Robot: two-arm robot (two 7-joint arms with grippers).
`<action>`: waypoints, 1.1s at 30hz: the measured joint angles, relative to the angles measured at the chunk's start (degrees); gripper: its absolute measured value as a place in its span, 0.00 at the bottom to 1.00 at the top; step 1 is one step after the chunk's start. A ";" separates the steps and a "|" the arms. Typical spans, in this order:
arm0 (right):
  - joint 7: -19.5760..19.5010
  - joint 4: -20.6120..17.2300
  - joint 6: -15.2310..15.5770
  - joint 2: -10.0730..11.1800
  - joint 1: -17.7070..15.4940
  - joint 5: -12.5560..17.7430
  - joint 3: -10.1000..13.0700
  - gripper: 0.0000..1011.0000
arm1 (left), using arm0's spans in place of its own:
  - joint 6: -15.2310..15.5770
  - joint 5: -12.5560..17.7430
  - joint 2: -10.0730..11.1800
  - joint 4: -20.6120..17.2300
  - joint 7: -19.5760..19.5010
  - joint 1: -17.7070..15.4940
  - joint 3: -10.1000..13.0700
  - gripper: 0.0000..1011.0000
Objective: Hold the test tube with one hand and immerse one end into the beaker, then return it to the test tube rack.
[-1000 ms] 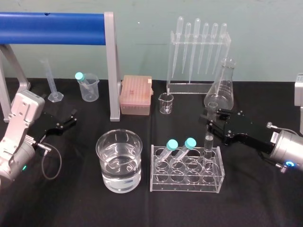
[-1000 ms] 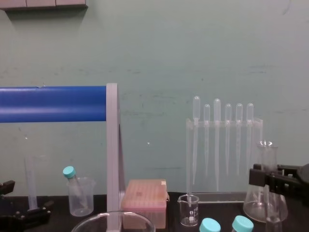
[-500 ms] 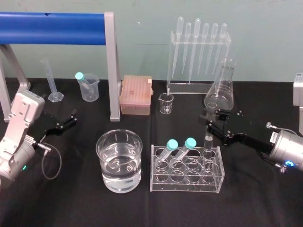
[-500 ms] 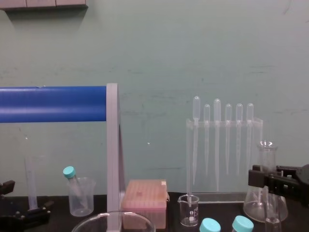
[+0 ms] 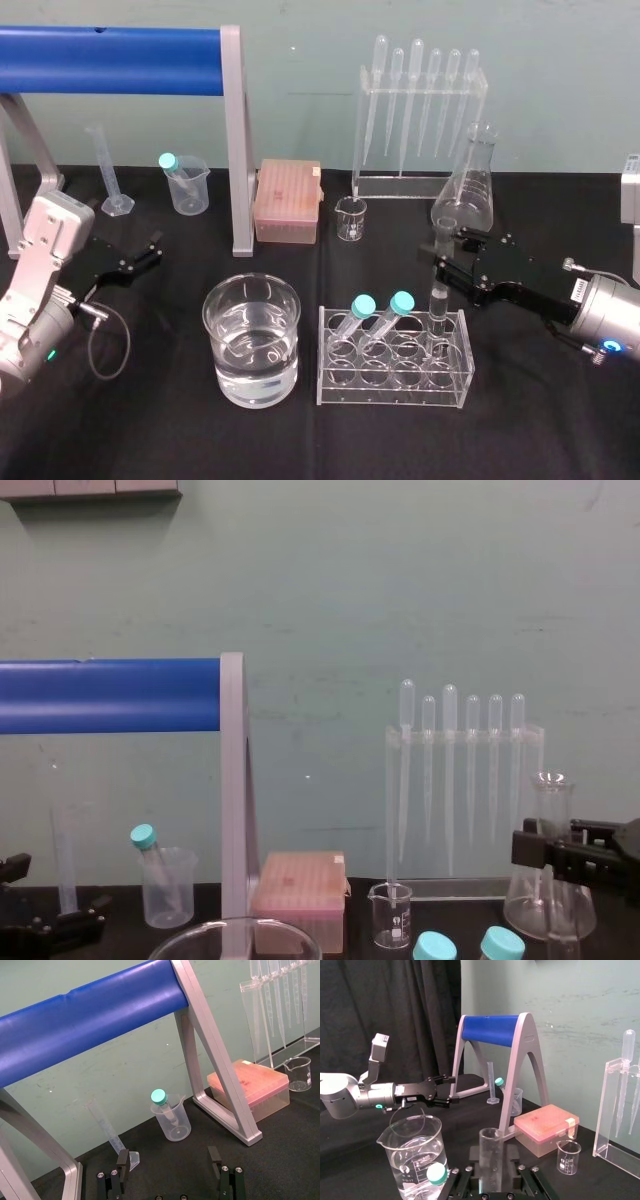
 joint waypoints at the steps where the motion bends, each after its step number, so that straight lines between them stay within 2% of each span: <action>1: 0.00 -0.01 -0.01 0.01 -0.01 0.01 0.01 0.38 | 0.00 0.00 0.00 0.00 0.00 0.00 0.00 0.99; 2: 0.00 -0.01 -0.02 0.01 -0.01 0.01 0.01 0.38 | 0.00 0.00 0.00 0.00 0.00 0.00 0.00 0.99; 6: 0.00 -0.03 -0.02 0.01 -0.03 0.03 0.01 0.54 | 0.00 0.00 0.00 0.00 0.00 0.00 0.00 0.99; 9: 0.00 -0.04 -0.02 0.01 -0.03 0.03 0.01 0.59 | 0.00 0.00 0.00 0.00 0.00 0.00 0.00 0.99; 11: 0.00 -0.04 -0.02 0.01 -0.03 0.03 0.02 0.70 | 0.00 0.00 0.00 0.00 0.00 0.00 0.00 0.99; 15: -0.01 -0.04 -0.02 0.01 -0.04 0.03 0.02 0.79 | 0.00 0.00 0.00 0.00 0.00 0.00 0.00 0.99; 17: -0.03 -0.04 -0.02 0.01 -0.04 0.03 0.01 0.88 | 0.00 0.00 0.00 0.00 0.00 0.00 0.00 0.99; 23: -0.04 -0.04 -0.02 0.01 -0.04 0.03 0.02 0.99 | 0.00 0.00 0.00 -0.01 0.00 0.00 0.00 0.99; 33: -0.04 -0.04 -0.02 0.01 -0.03 0.03 0.01 0.99 | 0.00 0.00 0.00 0.00 0.00 0.00 0.00 0.99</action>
